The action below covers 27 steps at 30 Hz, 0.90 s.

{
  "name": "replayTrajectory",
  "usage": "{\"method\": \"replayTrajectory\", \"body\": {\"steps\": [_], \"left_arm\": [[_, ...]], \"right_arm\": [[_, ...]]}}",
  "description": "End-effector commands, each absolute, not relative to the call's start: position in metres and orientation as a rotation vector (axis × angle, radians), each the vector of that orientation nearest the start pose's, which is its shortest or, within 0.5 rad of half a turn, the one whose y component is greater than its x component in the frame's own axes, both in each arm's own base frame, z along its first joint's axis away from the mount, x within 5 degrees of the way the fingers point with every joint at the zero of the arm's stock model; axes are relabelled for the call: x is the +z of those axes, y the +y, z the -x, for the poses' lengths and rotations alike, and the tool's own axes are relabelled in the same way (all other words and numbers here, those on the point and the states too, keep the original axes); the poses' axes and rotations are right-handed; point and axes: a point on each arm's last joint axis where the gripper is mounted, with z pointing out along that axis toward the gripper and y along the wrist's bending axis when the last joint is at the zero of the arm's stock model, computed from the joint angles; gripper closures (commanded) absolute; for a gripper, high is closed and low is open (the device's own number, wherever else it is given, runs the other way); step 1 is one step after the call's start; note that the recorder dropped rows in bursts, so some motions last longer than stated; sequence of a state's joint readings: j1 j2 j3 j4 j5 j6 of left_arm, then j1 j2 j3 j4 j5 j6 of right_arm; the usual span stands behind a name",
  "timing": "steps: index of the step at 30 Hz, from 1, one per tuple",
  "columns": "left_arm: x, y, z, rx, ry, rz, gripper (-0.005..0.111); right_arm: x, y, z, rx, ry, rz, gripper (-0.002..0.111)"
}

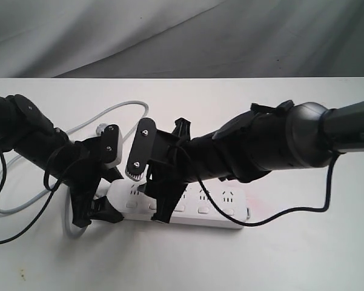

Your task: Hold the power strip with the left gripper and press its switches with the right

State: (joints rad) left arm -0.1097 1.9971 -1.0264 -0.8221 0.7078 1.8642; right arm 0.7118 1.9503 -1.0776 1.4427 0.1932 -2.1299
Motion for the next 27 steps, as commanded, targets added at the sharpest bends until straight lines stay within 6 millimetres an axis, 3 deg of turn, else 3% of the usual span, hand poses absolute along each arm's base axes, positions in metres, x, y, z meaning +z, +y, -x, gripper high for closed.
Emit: {"method": "replayTrajectory", "body": {"steps": [1,27], "left_arm": [[0.108,-0.083,-0.335,-0.491,2.136,-1.656,0.051],[0.108,-0.083,-0.335,-0.491,2.136,-1.656,0.051]], "right_arm": [[0.142,0.254,-0.282,0.216,1.788,1.603,0.054],[0.127,0.254,-0.279,0.253,1.818,1.636,0.054]]}}
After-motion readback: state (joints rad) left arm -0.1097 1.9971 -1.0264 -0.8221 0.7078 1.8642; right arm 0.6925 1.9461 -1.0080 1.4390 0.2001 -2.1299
